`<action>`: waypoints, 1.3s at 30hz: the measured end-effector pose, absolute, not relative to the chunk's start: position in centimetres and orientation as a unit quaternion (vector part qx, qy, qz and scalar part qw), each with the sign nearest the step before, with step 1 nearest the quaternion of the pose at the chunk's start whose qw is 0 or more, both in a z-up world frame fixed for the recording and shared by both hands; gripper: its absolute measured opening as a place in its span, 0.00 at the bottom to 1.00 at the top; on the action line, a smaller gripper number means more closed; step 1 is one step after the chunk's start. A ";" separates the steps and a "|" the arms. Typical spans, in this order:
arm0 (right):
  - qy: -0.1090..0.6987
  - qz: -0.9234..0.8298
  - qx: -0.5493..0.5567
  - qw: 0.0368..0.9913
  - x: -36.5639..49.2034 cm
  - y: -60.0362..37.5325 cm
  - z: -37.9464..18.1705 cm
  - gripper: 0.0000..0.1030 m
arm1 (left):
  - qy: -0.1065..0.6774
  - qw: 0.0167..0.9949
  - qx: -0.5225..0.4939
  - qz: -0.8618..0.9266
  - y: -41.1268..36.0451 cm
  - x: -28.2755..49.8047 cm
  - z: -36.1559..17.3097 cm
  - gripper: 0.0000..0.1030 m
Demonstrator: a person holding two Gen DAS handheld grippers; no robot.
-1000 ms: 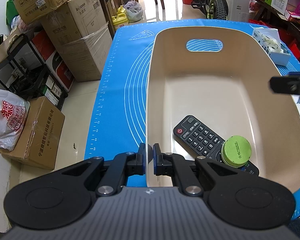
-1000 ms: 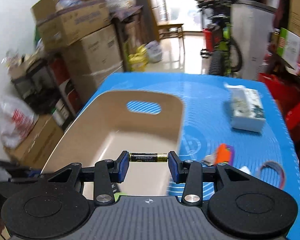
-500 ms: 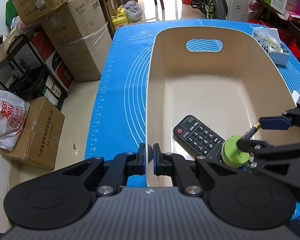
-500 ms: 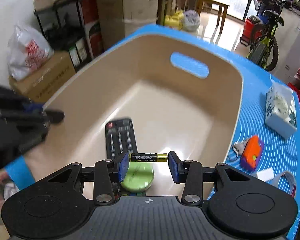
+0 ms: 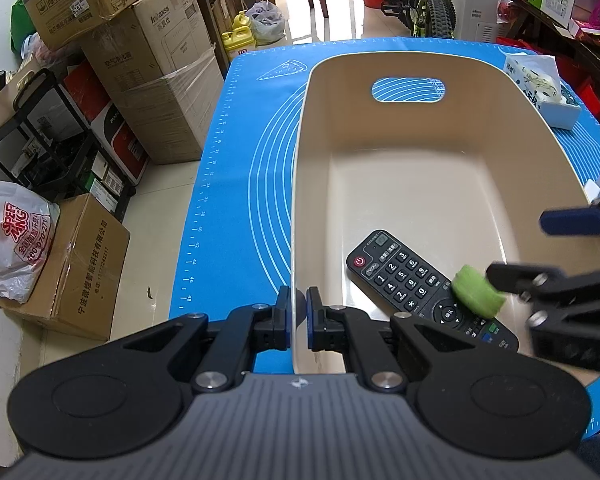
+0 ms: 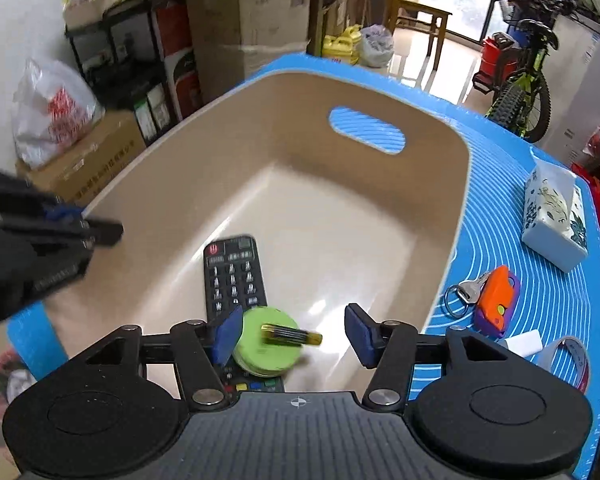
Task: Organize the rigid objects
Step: 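Carry the battery into the bin with the right gripper and release, then move the right gripper to the white pill bottle and grasp it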
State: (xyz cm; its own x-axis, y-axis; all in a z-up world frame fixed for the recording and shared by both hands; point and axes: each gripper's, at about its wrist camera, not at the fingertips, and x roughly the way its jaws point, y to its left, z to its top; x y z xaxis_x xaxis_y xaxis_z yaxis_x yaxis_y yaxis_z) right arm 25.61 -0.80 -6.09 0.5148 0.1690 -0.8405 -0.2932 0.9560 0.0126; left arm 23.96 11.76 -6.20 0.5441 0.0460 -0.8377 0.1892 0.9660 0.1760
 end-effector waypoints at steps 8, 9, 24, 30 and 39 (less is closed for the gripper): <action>0.434 0.115 -0.015 0.894 25.2 -3.7 -3.1 0.70 | 0.475 0.870 0.126 -0.040 11.7 24.0 -6.3 0.08; 0.427 0.110 -0.011 0.897 25.0 -4.3 -2.7 0.71 | 0.475 0.870 0.126 -0.040 11.7 24.0 -6.3 0.08; 0.415 0.009 0.058 0.908 24.7 -14.2 -2.7 0.78 | 0.475 0.870 0.125 -0.039 11.6 24.0 -6.3 0.08; 0.455 -0.015 0.082 0.886 25.0 -16.3 -6.9 0.80 | 0.475 0.870 0.125 -0.039 11.6 24.0 -6.3 0.08; 0.478 -0.007 0.073 0.876 25.3 -16.5 -9.8 0.81 | 0.475 0.870 0.125 -0.038 11.8 23.8 -6.3 0.08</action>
State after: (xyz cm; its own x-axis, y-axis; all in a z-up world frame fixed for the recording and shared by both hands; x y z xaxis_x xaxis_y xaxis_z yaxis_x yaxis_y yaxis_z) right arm 25.26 -16.51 -9.80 0.5436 0.0577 -0.8373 0.0810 0.9894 0.1208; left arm 23.78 11.81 -6.31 0.5454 0.0527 -0.8365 0.1853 0.9657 0.1817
